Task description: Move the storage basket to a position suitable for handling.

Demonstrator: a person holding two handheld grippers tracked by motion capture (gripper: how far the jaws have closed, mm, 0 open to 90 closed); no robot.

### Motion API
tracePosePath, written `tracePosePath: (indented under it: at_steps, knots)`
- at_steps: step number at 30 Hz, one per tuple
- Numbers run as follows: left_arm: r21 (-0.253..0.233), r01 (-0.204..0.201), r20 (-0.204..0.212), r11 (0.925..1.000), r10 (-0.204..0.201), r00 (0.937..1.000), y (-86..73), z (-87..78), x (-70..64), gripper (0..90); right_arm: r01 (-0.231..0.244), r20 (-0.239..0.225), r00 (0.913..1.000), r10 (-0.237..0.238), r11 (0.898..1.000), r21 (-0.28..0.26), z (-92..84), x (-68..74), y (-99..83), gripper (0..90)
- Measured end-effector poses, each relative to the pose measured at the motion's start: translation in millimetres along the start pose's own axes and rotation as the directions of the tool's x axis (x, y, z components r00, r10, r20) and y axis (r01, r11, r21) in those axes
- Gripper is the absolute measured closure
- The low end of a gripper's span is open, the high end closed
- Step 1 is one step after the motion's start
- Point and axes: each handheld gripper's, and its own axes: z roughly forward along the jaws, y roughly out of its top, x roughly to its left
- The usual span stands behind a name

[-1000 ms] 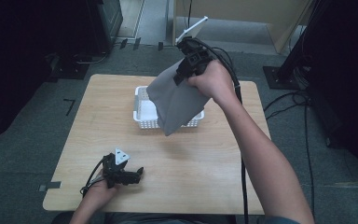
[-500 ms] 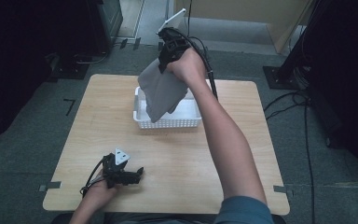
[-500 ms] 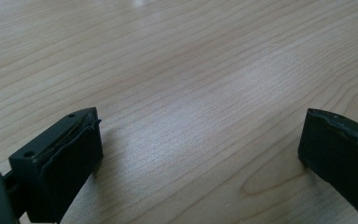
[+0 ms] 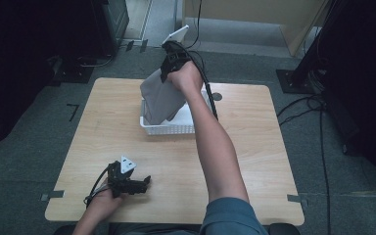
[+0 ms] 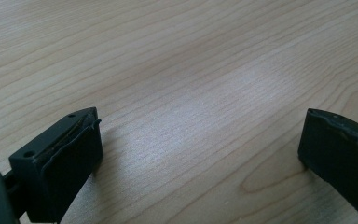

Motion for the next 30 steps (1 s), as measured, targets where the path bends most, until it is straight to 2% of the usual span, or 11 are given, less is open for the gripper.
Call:
tracePosePath:
  at_steps: [4,5,6,14,19,24,30]
  knots:
    - [0.001,0.0,0.0,1.0,0.0,1.0,0.0,-0.1,0.0,0.0,-0.042,-0.015,0.999,0.042,0.999,-0.008,18.3,-22.8,-9.7,77.2]
    - [0.001,0.0,0.0,1.0,0.0,1.0,0.0,-0.1,0.0,0.0,-0.042,-0.015,0.999,0.042,0.999,-0.008,18.3,-22.8,-9.7,77.2]
    - [0.001,0.0,0.001,1.0,0.0,1.0,0.0,-0.1,0.0,0.0,-0.072,-0.017,0.9973,0.072,0.997,-0.003,26.8,-37.2,-16.4,77.2]
    - [-0.001,-0.002,-0.002,1.0,0.002,1.0,0.1,0.1,0.0,0.0,-0.154,-0.055,0.9867,0.153,0.988,-0.026,48.9,-81.4,-45.0,77.1]
    - [-0.002,-0.002,-0.002,1.0,0.002,1.0,0.1,0.1,0.0,0.0,-0.181,-0.066,0.9818,0.178,0.982,-0.042,63.0,-98.5,-62.1,77.0]
    - [-0.002,0.0,-0.002,1.0,0.0,1.0,0.0,0.2,-0.2,0.0,-0.184,-0.087,0.9803,0.177,0.98,-0.076,76.4,-110.8,-74.5,76.7]
    - [-0.003,0.003,-0.001,1.0,-0.003,1.0,0.0,0.3,-0.4,0.0,-0.209,-0.107,0.974,0.2,0.975,-0.076,90.3,-122.8,-83.4,76.1]
